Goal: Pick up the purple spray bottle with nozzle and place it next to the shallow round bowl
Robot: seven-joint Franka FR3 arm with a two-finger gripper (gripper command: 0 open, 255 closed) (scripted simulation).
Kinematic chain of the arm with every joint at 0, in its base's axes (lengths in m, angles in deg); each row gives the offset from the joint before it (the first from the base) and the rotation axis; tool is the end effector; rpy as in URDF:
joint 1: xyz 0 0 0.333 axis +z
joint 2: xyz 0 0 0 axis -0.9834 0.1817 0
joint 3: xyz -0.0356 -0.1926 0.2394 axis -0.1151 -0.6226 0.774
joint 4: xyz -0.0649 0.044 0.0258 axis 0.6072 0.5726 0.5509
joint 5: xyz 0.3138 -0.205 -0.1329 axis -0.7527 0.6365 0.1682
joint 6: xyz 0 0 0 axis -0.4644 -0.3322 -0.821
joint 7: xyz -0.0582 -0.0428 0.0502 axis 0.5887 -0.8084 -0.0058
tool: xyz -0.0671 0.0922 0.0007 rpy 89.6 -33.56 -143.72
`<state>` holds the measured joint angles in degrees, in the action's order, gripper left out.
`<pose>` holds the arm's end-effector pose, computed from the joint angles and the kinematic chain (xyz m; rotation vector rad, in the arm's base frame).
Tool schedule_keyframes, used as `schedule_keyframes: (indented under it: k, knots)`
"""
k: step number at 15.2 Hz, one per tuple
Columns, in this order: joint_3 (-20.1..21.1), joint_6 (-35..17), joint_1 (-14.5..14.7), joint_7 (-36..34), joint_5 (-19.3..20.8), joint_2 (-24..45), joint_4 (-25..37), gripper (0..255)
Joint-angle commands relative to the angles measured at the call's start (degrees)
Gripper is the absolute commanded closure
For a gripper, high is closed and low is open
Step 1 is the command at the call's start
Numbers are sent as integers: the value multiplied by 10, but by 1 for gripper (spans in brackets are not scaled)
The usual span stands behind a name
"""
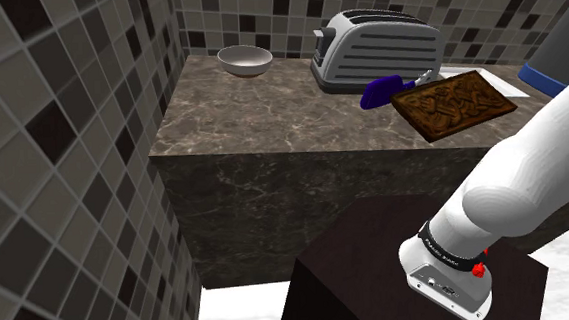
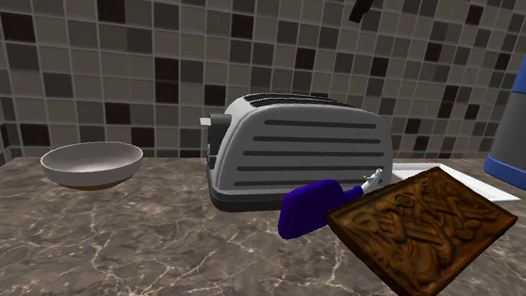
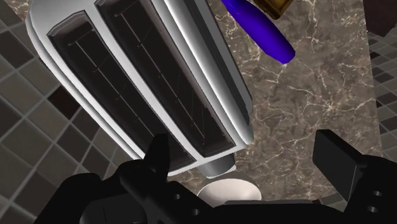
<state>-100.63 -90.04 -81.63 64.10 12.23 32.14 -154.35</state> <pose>0.3514 -0.3310 0.7594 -2.9532 -0.6931 -0.3750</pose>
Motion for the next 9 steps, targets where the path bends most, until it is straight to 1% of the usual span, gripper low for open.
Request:
schedule_keyframes:
  k: [1, 2, 3, 9]
  knots:
    - [0, 0, 0, 0, 0, 0, -1, 0]
    - [0, 0, 0, 0, 0, 0, 0, 0]
    - [0, 0, 0, 0, 0, 0, 0, 255]
    - [0, 0, 0, 0, 0, 0, 0, 255]
